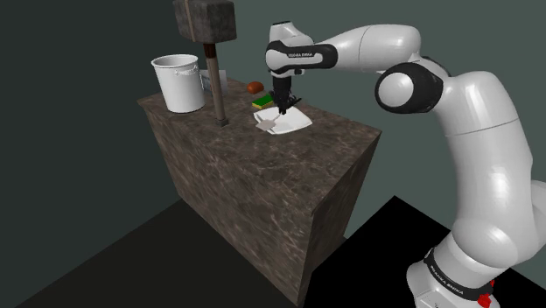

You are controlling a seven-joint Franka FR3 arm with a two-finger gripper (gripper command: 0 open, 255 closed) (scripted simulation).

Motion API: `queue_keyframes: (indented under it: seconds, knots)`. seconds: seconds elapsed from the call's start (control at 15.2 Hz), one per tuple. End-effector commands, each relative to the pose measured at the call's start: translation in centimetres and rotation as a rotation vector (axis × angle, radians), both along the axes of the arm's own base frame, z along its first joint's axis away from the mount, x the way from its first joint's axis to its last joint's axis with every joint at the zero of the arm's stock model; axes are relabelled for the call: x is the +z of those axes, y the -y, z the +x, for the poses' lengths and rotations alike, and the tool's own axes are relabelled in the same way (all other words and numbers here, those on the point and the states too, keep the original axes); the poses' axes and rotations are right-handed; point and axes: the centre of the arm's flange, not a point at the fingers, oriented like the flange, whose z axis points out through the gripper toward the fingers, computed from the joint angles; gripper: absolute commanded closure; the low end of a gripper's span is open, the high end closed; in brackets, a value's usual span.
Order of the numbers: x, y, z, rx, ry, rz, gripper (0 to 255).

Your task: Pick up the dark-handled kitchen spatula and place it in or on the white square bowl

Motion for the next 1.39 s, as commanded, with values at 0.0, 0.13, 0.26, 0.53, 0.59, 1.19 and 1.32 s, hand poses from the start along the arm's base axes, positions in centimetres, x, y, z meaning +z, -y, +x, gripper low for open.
queue_keyframes:
  seconds: [0.0, 0.13, 0.26, 0.53, 0.59, 1.19, 1.32]
  knots:
    - [-1.2, -0.1, 0.0, 0.0, 0.001, 0.0, 255]
    - [-1.6, -0.1, 0.0, 0.0, 0.001, 0.0, 255]
    - [-1.6, -0.1, 0.0, 0.0, 0.001, 0.0, 255]
    - [-1.6, -0.1, 0.0, 0.0, 0.001, 0.0, 255]
    - [-1.6, -0.1, 0.0, 0.0, 0.001, 0.0, 255]
    - [2.3, -0.3, 0.0, 0.0, 0.001, 0.0, 0]
    - [3.4, -0.4, 0.0, 0.0, 0.001, 0.0, 0]
